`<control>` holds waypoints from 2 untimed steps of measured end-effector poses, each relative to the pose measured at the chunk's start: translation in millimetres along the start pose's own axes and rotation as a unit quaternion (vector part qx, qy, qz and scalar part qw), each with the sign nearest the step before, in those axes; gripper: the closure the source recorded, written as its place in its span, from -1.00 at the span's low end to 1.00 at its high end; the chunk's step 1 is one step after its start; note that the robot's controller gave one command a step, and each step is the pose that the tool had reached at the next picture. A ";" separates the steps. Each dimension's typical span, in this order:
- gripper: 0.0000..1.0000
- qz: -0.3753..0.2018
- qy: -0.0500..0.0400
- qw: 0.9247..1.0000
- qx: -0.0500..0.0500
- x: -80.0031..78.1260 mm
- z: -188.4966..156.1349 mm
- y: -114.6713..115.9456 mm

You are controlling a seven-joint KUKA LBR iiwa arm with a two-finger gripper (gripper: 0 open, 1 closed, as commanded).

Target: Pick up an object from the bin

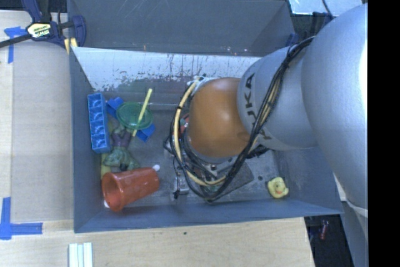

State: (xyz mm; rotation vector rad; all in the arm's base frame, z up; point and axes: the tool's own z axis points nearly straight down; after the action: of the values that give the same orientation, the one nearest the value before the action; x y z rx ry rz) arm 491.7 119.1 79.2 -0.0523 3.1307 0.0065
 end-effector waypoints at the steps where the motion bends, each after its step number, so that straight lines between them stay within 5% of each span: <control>1: -1.00 -0.040 0.002 0.999 0.000 4.5 6.6 27.8; 2: -1.00 -0.094 -0.003 0.996 0.000 -5.0 1.1 62.2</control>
Offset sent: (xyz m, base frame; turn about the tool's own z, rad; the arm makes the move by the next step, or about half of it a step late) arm 0.0025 0.0620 -0.0005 -0.1864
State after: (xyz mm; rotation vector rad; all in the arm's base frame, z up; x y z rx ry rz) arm 494.6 181.4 78.4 -0.3468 3.1057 0.0051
